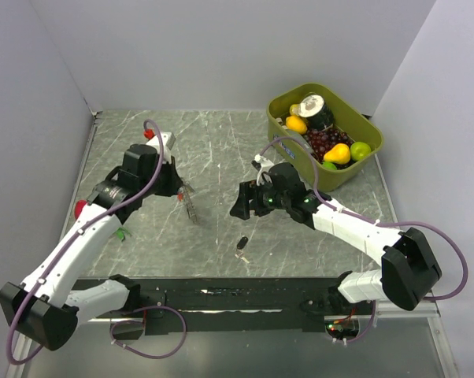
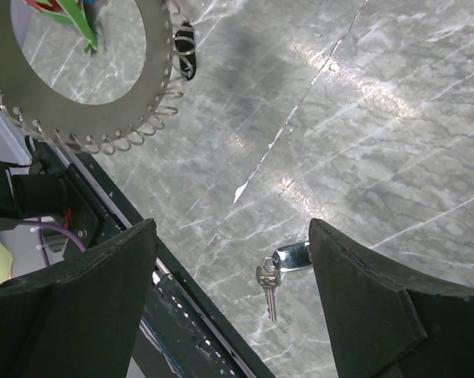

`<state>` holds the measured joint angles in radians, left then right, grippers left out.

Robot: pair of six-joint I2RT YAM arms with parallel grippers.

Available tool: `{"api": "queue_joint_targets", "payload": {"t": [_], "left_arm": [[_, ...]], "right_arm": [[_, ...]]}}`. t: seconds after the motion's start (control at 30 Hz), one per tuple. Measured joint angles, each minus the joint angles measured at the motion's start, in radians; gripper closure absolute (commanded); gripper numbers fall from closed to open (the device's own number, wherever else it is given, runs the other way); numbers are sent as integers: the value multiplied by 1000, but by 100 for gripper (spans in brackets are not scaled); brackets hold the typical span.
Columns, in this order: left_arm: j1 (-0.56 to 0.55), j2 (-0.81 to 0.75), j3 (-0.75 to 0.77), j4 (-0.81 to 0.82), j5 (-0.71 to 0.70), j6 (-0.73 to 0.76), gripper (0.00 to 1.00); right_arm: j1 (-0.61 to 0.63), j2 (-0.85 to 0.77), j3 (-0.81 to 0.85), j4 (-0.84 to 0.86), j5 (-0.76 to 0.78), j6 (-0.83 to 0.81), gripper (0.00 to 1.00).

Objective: Put the keys on the keyring

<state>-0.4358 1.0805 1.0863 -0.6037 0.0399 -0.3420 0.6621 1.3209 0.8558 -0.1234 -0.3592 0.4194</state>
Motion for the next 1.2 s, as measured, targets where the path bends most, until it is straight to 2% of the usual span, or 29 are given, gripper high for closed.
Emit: {"api": "queue_joint_targets", "payload": {"t": [0.23, 0.33, 0.53, 0.63, 0.73, 0.9, 1.2], "left_arm": [[-12, -40, -32, -19, -2, 19, 99], [-13, -69, -38, -57, -37, 15, 99], [-13, -103, -39, -130, -114, -4, 99], [-13, -84, -50, -146, -143, -20, 99], [-13, -14, -50, -145, -149, -27, 99], [-16, 196, -40, -68, -151, -48, 99], [-87, 514, 87, -15, -153, -47, 98]], "right_arm": [[0, 0, 0, -3, 0, -2, 12], [0, 0, -1, -3, 0, -2, 10], [0, 0, -7, -2, 0, -3, 1], [0, 0, -12, 1, 0, -6, 1], [0, -1, -21, 1, 3, -10, 1], [0, -13, -40, -7, 12, -17, 1], [0, -34, -47, -22, 30, -18, 1]]}}
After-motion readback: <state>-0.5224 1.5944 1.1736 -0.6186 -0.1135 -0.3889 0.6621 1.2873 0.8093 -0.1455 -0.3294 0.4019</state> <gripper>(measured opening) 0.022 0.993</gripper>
